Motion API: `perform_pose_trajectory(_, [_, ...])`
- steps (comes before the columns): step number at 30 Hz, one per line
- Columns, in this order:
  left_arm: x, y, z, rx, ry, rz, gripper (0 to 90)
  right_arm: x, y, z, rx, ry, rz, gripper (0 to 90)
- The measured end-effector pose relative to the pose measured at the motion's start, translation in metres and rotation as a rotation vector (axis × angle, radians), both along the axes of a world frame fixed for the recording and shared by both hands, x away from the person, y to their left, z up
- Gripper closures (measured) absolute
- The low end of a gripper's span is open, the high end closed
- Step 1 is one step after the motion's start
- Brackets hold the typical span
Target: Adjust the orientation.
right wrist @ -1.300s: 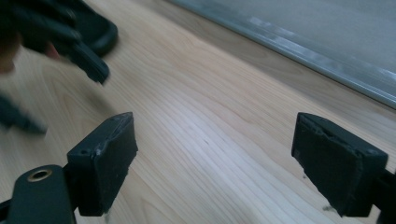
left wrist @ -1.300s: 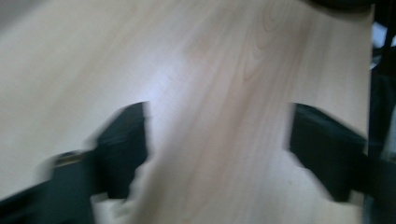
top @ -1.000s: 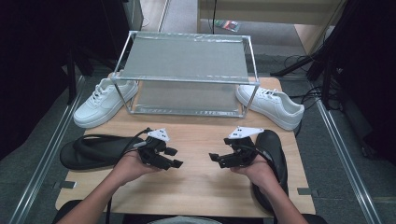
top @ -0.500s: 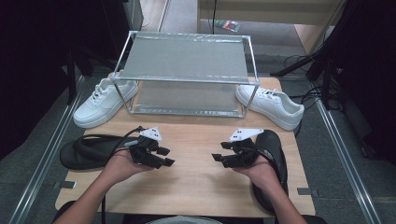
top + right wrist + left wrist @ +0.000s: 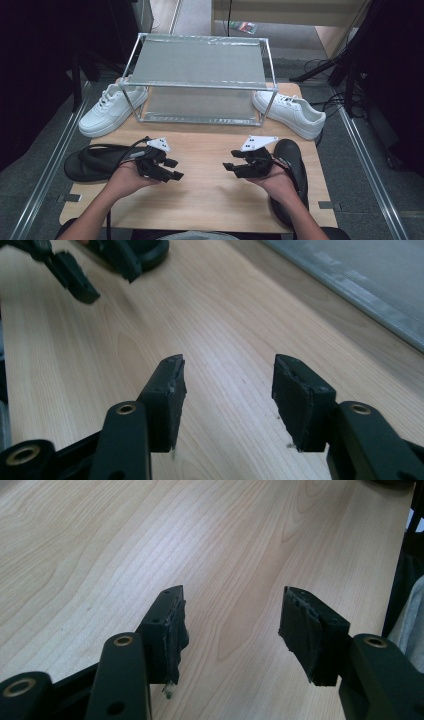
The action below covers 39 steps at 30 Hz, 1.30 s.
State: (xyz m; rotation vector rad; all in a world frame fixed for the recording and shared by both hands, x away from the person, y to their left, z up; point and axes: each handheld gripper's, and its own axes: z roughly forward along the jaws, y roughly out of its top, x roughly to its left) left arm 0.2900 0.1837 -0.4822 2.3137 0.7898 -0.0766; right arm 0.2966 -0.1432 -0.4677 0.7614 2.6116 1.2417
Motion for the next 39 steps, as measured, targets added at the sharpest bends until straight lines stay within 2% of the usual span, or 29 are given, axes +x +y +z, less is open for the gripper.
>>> perform_pose_trajectory(2, [-0.001, 0.003, 0.001, -0.009, -0.007, 0.002, 43.7, -0.001, 0.001, -0.002, -0.018, -0.013, 0.013, 49.1])
perform_pose_trajectory(4, [-0.002, 0.006, 0.002, -0.020, -0.013, -0.006, 44.7, -0.001, 0.003, -0.003, -0.023, -0.002, 0.016, 48.7])
perform_pose_trajectory(6, [-0.005, 0.010, 0.005, -0.021, -0.053, -0.006, 48.1, 0.001, 0.004, -0.002, -0.026, 0.010, 0.016, 49.1])
perform_pose_trajectory(13, [-0.002, 0.017, 0.007, -0.014, -0.022, -0.012, 47.1, 0.001, 0.005, 0.001, -0.026, 0.030, 0.009, 48.6])
perform_pose_trajectory(16, [0.001, 0.018, 0.008, -0.002, -0.023, 0.004, 44.7, 0.001, 0.006, 0.000, -0.025, 0.052, 0.011, 49.3])
perform_pose_trajectory(18, [0.002, 0.019, 0.009, -0.010, -0.038, 0.000, 44.1, 0.001, 0.007, 0.001, -0.013, 0.049, 0.018, 49.0])
perform_pose_trajectory(21, [0.003, 0.023, 0.009, -0.012, -0.040, 0.003, 43.7, 0.000, 0.007, 0.002, -0.001, 0.046, 0.022, 49.0])
perform_pose_trajectory(24, [0.006, 0.031, 0.010, -0.014, -0.046, 0.022, 47.2, 0.002, 0.006, 0.003, 0.007, 0.061, 0.019, 54.1])
perform_pose_trajectory(27, [0.008, 0.034, 0.011, -0.027, -0.046, 0.028, 49.1, 0.004, 0.006, 0.003, 0.011, 0.067, 0.015, 53.6])
perform_pose_trajectory(28, [0.008, 0.036, 0.011, -0.029, -0.046, 0.024, 49.4, 0.005, 0.006, 0.003, 0.027, 0.071, 0.015, 52.7])
perform_pose_trajectory(31, [0.008, 0.042, 0.012, -0.012, -0.052, 0.029, 48.6, 0.005, 0.005, 0.004, 0.038, 0.056, 0.010, 52.0])
perform_pose_trajectory(33, [0.008, 0.045, 0.015, -0.001, -0.023, 0.055, 46.9, 0.004, 0.005, 0.005, 0.039, 0.042, 0.004, 50.9])
perform_pose_trajectory(35, [0.007, 0.047, 0.017, 0.003, -0.025, 0.062, 45.7, 0.004, 0.005, 0.005, 0.039, 0.034, 0.006, 49.7])
perform_pose_trajectory(37, [0.003, 0.054, 0.021, -0.010, -0.052, 0.062, 44.8, 0.006, 0.006, 0.004, 0.030, 0.011, 0.011, 48.6])
perform_pose_trajectory(39, [0.001, 0.060, 0.021, -0.007, -0.059, 0.075, 44.3, 0.007, 0.007, 0.003, 0.031, 0.026, 0.018, 51.0])
